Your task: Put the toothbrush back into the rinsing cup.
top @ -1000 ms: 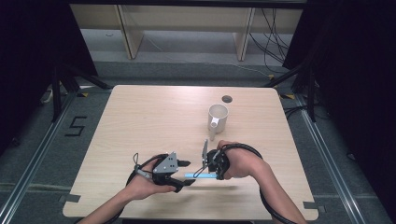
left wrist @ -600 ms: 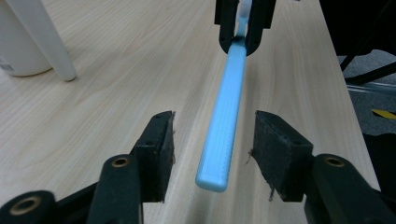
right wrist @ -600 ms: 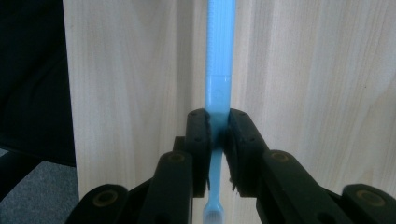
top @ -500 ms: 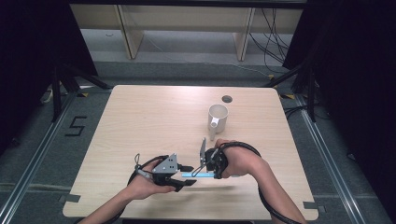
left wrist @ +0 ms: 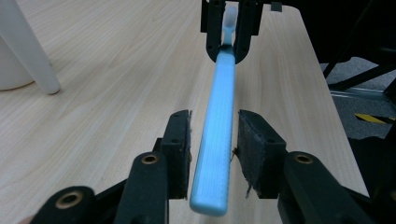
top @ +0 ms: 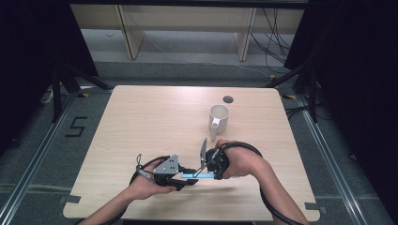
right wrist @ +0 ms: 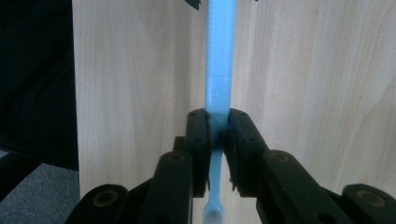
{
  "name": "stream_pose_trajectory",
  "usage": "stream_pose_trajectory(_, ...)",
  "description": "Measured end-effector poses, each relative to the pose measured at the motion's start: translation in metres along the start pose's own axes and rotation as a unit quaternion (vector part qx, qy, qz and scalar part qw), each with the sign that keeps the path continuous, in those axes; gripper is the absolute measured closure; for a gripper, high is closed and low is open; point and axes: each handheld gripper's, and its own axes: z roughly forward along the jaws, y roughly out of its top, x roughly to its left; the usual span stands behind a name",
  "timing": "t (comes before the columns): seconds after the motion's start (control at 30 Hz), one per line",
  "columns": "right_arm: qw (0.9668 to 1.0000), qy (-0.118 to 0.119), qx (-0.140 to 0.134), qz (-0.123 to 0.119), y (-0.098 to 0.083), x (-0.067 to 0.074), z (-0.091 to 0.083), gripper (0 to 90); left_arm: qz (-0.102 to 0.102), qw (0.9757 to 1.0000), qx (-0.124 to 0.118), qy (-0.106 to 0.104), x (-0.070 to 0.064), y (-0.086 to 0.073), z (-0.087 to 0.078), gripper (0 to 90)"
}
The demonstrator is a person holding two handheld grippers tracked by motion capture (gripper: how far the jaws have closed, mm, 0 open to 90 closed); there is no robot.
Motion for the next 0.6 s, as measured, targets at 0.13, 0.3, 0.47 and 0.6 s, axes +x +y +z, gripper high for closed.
stream_pose_trajectory(0.13,1.0,0.002,-0.002,-0.003,0.0014,0.0002,0.0013,79.8,0.0,1.0,-0.003,-0.006,0.0001,-0.0008,0.0008,68.4)
stream_pose_trajectory(0.3,1.0,-0.001,0.003,-0.001,0.0014,0.0015,0.002,79.8,0.0,1.0,-0.005,-0.006,-0.0002,-0.0004,0.0003,72.0)
stream_pose_trajectory(0.47,1.0,-0.002,0.004,-0.003,0.0013,0.0017,0.0012,79.7,0.0,0.9999,-0.004,-0.01,-0.0008,-0.0004,0.0004,73.9)
stream_pose_trajectory(0.6,1.0,-0.004,0.007,-0.003,0.0014,0.0015,0.0011,79.5,0.003,0.9999,-0.007,-0.015,-0.0016,-0.0007,0.0007,75.9)
